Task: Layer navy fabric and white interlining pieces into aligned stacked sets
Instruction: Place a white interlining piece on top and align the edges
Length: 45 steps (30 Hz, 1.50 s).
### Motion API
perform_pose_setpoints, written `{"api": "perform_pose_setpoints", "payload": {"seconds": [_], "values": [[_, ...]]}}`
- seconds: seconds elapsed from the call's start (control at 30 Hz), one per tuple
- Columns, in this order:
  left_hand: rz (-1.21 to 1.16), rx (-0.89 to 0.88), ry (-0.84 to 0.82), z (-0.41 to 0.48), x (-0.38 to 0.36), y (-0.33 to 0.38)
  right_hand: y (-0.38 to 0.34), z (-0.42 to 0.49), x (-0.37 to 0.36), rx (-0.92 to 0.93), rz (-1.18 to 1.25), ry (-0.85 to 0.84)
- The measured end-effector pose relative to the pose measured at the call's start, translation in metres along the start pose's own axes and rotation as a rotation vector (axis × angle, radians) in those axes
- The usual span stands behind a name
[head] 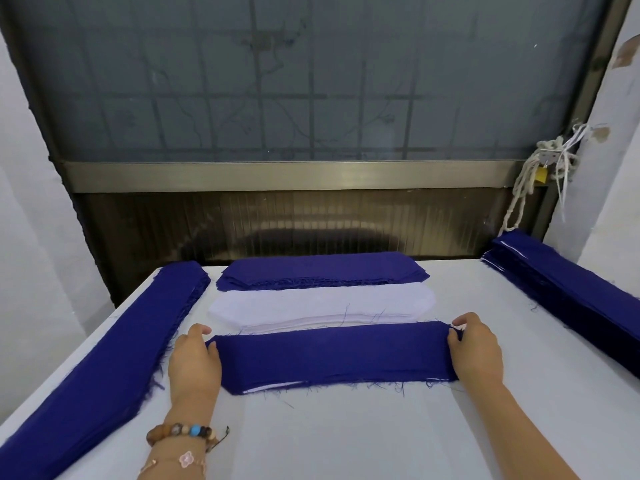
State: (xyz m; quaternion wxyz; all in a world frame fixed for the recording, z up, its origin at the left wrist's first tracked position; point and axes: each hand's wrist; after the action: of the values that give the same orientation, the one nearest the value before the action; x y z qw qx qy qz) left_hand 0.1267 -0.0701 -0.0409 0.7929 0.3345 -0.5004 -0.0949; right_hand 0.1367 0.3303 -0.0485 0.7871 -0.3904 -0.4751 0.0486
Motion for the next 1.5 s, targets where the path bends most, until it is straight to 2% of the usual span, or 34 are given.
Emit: {"api": "perform_pose_setpoints", "payload": {"seconds": [0.47,0.73,0.93,1.27,1.4,1.5], "values": [[0.095,0.021,0.023,-0.0008,0.0006,-0.0007,0.0014,0.0001,-0.0012,-0.016,0.042,0.046],[-0.104,0.033,0.064,0.0013,-0.0001,-0.0025,0.0003,-0.0003,0.0010,-0.058,0.069,0.050],[-0.018,0.059,0.030,0.0000,0.0002,-0.0013,-0.0008,-0.0027,0.0010,-0.048,0.064,0.032],[0.033,0.080,0.032,0.0034,-0.0022,-0.0029,0.0047,0.0010,-0.0016,-0.052,-0.007,0.103],[0.101,0.046,0.076,0.0001,0.0000,-0.0024,0.0043,0.0007,-0.0030,-0.016,-0.068,0.145],[0.076,-0.113,0.188,-0.0019,0.0032,0.0009,-0.0004,0.0002,-0.0009,0.124,-0.122,0.158]]}}
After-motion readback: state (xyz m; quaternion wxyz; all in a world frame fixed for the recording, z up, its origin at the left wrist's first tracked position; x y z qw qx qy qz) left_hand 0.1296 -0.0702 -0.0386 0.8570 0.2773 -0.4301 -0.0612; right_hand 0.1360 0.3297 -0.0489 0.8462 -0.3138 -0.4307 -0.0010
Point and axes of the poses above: each hand's wrist, its own z-axis towards the middle knuckle, its own x-axis out of the back of the hand, y = z × x, and after that the axes turned 1 degree about -y, right-handed
